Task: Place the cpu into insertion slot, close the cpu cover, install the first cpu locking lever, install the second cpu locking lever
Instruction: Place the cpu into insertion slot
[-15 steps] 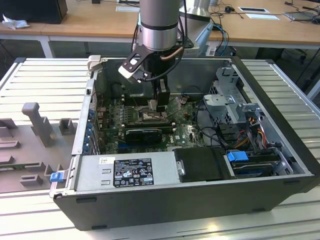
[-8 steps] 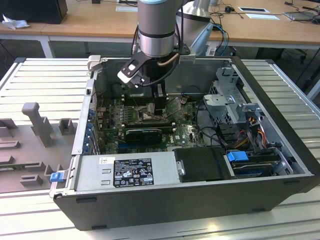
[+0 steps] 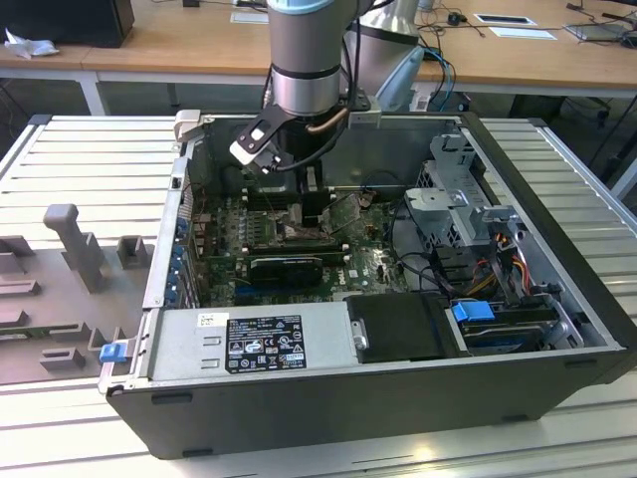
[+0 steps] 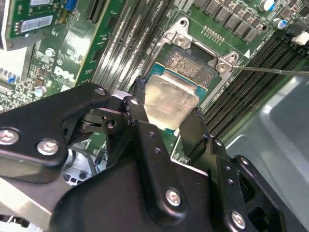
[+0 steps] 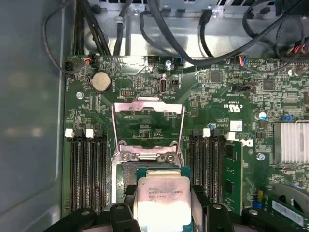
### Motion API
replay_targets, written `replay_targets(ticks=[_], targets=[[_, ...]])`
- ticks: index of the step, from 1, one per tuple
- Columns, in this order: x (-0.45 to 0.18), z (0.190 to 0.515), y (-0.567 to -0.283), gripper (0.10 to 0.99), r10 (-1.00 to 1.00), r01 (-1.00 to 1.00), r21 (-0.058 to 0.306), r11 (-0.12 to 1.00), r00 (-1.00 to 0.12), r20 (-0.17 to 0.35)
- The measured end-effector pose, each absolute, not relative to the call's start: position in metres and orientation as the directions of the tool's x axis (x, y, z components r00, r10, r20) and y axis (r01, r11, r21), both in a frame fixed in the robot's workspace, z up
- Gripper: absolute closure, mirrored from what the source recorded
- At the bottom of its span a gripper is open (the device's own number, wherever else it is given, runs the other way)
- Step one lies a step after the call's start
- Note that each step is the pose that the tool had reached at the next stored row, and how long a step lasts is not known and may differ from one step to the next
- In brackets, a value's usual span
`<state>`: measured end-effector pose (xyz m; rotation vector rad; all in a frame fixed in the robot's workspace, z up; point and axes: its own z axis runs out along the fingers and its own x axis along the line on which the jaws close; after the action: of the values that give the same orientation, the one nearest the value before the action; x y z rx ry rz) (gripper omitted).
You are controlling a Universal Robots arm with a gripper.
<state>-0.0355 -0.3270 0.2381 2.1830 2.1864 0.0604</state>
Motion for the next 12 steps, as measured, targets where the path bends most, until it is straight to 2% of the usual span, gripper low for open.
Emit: replay_targets(ticks=[12], targets=[[-0.04,0.221,-0.319,0.557,1.0,0.998,0.064,-0.028,0.029,-0.009]])
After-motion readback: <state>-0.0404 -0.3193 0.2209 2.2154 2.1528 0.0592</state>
